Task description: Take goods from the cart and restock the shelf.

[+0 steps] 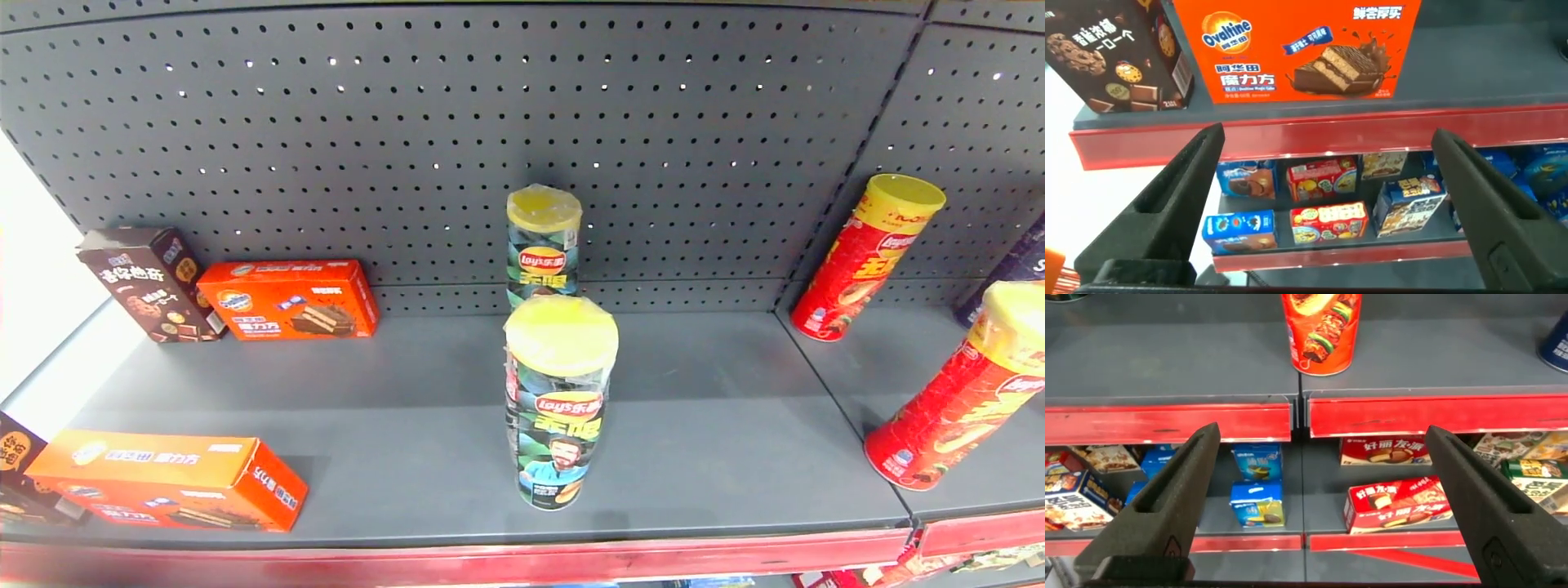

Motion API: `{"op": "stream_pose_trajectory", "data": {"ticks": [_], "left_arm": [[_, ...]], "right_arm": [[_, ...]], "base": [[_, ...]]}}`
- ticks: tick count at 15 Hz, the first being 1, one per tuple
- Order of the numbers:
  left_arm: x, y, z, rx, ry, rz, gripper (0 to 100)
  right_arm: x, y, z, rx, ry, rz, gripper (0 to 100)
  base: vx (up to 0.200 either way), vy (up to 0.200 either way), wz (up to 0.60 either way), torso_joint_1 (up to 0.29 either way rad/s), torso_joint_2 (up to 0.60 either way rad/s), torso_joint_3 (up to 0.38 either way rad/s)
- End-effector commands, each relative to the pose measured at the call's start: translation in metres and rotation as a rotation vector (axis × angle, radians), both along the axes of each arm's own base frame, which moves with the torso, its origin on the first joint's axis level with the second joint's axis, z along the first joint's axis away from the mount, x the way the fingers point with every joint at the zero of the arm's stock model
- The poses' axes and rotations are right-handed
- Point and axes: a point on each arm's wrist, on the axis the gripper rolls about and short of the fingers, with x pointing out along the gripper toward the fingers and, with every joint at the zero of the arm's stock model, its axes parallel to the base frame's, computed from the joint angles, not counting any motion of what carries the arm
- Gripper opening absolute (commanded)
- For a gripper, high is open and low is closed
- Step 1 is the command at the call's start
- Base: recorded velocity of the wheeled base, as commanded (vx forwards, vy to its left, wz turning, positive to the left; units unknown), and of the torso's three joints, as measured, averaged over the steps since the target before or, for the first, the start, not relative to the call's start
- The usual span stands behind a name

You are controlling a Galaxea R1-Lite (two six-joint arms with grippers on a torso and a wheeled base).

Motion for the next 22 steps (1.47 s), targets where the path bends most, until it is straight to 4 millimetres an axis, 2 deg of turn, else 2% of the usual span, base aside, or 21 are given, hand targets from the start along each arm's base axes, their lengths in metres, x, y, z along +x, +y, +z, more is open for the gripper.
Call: {"op": "stream_pose_trajectory", "data": {"ticks": [1, 16, 18, 22], "left_arm": [[0.0000, 0.0000, -0.0001, 0.001, 0.000, 0.000, 100], [0.0000, -0.0001, -0.0001, 0.005, 0.000, -0.003, 100], [0.0000, -0.0001, -0.0001, 0.006, 0.000, -0.005, 100], [0.0000, -0.0001, -0.0001, 0.005, 0.000, -0.005, 100]], "right_arm": [[0.0000, 0.0000, -0.0002, 0.000, 0.000, 0.001, 100], [0.0001, 0.0000, -0.0002, 0.000, 0.002, 0.001, 100], [0.0001, 0.0000, -0.0002, 0.000, 0.002, 0.001, 100], [0.0000, 0.0000, -0.0002, 0.000, 0.000, 0.001, 100]], "base": [[0.000, 0.000, 0.00, 0.000, 0.00, 0.000], [0.000, 0.000, 0.04, 0.000, 0.00, 0.000], [-0.200, 0.000, 0.00, 0.002, 0.00, 0.002], [0.000, 0.000, 0.00, 0.000, 0.00, 0.000]]}}
